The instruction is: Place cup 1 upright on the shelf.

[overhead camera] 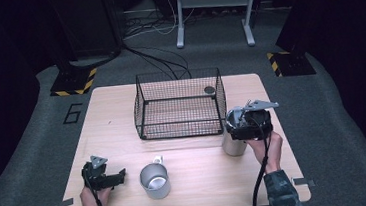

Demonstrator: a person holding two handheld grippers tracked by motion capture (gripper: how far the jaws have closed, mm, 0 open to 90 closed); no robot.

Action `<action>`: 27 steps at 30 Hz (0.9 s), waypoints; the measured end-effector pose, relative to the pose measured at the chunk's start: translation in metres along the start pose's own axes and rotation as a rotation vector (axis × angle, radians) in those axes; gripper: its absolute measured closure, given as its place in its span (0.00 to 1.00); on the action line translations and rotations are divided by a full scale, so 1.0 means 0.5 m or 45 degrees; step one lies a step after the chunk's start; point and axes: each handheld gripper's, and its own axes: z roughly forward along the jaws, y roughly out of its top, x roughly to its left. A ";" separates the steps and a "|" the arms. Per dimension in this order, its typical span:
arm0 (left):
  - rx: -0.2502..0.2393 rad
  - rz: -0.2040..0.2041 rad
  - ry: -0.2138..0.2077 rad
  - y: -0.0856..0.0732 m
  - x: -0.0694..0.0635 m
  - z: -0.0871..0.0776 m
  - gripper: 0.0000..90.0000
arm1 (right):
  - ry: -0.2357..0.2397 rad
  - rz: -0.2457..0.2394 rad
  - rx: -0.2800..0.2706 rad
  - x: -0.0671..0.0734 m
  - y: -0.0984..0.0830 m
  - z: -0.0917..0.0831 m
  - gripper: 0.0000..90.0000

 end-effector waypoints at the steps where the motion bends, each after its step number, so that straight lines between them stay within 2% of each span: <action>1: 0.000 0.000 0.000 0.000 0.000 0.000 0.01 | 0.003 -0.004 0.001 0.002 0.002 -0.003 0.04; 2: -0.015 -0.023 0.006 0.000 -0.003 0.002 0.01 | 0.008 -0.011 0.001 0.004 0.005 -0.006 0.04; 27: -0.015 -0.025 0.010 0.000 -0.003 0.003 0.01 | 0.087 -0.053 -0.006 0.029 0.045 -0.033 0.04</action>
